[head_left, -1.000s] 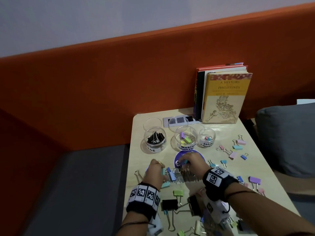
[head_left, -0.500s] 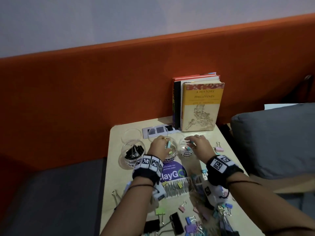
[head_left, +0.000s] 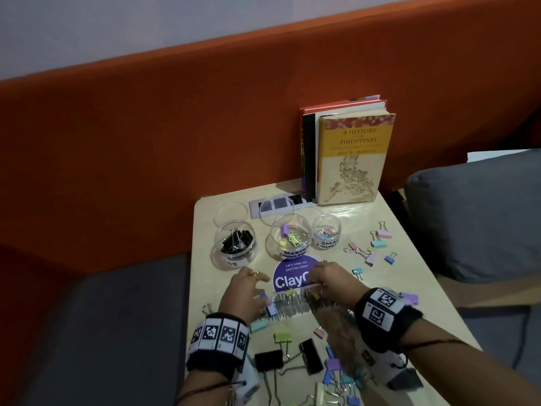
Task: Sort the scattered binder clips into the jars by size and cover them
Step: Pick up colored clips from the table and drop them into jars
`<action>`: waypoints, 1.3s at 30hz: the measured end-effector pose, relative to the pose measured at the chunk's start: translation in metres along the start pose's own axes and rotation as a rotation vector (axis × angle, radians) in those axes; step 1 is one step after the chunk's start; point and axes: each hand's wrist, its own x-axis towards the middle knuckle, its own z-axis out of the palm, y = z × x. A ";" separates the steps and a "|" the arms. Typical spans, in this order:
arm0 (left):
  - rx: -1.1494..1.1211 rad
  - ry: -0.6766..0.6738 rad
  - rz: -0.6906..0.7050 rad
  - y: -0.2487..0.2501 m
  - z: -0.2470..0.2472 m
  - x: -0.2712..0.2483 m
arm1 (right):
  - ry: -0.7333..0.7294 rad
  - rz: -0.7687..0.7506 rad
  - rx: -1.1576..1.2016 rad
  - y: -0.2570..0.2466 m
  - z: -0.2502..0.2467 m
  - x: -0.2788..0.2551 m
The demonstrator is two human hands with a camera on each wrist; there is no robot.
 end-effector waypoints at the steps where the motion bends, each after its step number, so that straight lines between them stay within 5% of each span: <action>1: -0.015 -0.023 -0.022 -0.005 0.005 -0.004 | -0.032 0.015 -0.026 -0.001 0.008 -0.001; 10: 0.247 0.015 -0.045 -0.001 0.036 -0.018 | -0.050 0.086 -0.123 -0.012 0.020 0.000; 22: 0.090 0.336 -0.113 -0.006 0.003 -0.019 | -0.150 -0.049 -0.167 -0.042 0.028 0.035; 39: 0.148 0.388 0.108 0.069 -0.007 0.059 | -0.045 -0.024 0.062 -0.033 0.027 0.033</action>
